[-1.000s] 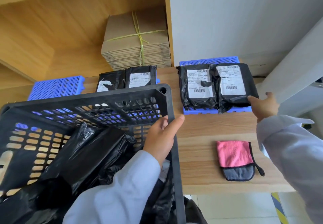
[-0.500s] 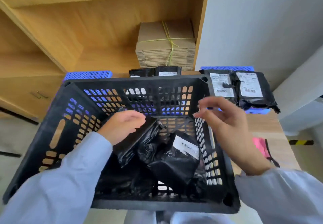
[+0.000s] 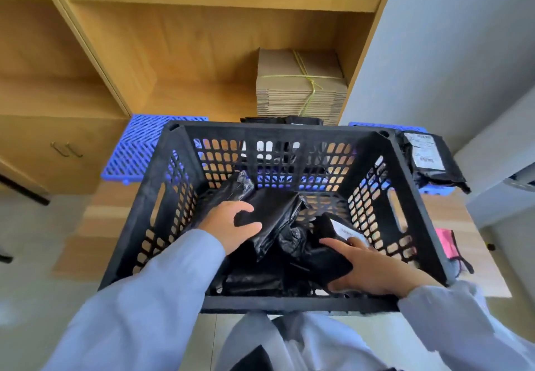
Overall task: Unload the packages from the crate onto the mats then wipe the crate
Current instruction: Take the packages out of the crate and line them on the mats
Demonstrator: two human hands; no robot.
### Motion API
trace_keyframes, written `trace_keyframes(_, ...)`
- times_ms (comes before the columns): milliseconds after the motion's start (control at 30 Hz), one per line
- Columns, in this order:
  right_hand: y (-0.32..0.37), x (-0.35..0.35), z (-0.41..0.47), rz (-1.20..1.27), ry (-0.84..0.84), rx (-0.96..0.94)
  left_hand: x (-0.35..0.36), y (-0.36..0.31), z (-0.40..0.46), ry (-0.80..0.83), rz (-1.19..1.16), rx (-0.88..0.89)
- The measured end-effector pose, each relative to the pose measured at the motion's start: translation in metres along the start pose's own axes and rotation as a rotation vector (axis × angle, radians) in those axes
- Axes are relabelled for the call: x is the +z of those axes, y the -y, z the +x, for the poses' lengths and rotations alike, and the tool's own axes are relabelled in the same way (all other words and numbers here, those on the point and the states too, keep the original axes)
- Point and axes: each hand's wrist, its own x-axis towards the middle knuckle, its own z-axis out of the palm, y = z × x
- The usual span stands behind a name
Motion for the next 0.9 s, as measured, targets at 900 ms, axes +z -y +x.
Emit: trace_keyframes(900,0.071,-0.006,-0.043,0.299,-0.64,-0.279,-0.018,-0.039,-0.016,0.289,-0.992,-0.055)
